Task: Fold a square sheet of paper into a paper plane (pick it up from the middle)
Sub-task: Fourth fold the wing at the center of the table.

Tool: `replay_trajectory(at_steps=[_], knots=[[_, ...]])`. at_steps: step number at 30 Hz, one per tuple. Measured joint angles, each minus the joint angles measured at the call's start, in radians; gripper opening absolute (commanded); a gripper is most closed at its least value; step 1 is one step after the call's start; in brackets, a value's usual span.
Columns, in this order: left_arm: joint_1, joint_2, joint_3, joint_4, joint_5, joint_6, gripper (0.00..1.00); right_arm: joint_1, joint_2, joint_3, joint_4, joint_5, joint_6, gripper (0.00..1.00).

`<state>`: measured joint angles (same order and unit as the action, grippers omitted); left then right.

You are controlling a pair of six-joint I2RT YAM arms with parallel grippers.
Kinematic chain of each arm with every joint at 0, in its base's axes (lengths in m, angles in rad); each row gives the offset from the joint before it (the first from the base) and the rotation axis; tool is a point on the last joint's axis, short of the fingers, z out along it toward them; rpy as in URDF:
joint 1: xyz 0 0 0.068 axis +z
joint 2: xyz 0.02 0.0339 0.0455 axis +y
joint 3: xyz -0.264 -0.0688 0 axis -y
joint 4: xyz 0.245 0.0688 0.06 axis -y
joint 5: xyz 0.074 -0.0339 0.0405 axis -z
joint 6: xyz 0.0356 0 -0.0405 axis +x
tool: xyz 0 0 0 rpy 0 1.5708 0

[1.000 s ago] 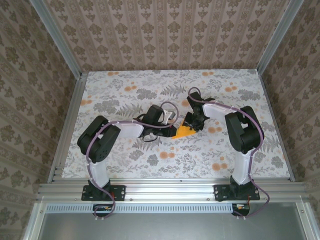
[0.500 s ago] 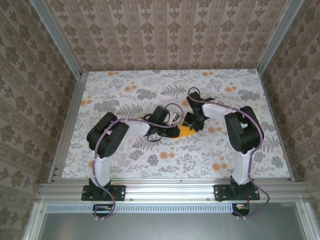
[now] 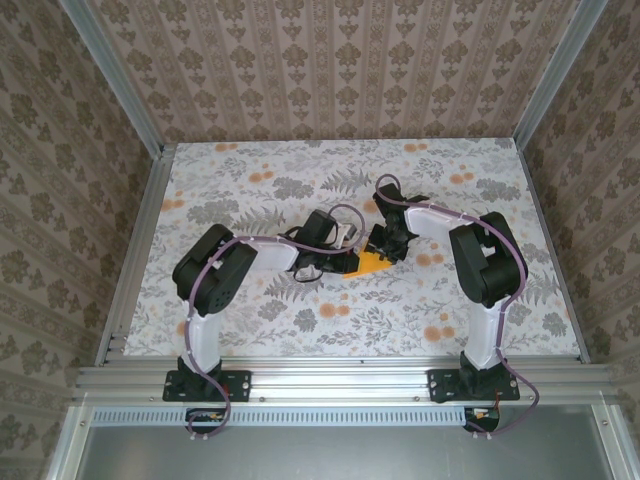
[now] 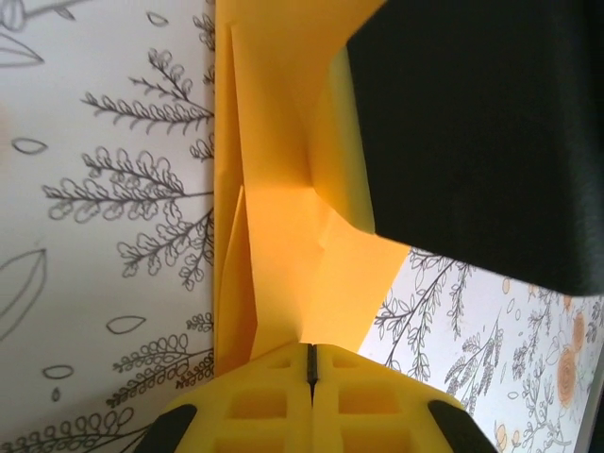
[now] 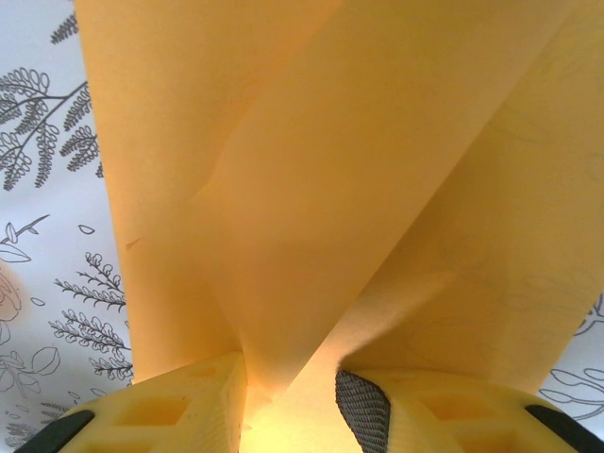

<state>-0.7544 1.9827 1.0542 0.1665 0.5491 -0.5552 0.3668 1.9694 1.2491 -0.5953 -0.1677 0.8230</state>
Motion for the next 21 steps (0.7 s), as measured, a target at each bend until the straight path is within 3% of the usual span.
replay_trajectory(at_steps=[21], knots=[[-0.015,0.012,0.062,-0.113,-0.090,0.040,0.00,0.002,-0.040,-0.029,0.042,-0.007,-0.002,0.45]])
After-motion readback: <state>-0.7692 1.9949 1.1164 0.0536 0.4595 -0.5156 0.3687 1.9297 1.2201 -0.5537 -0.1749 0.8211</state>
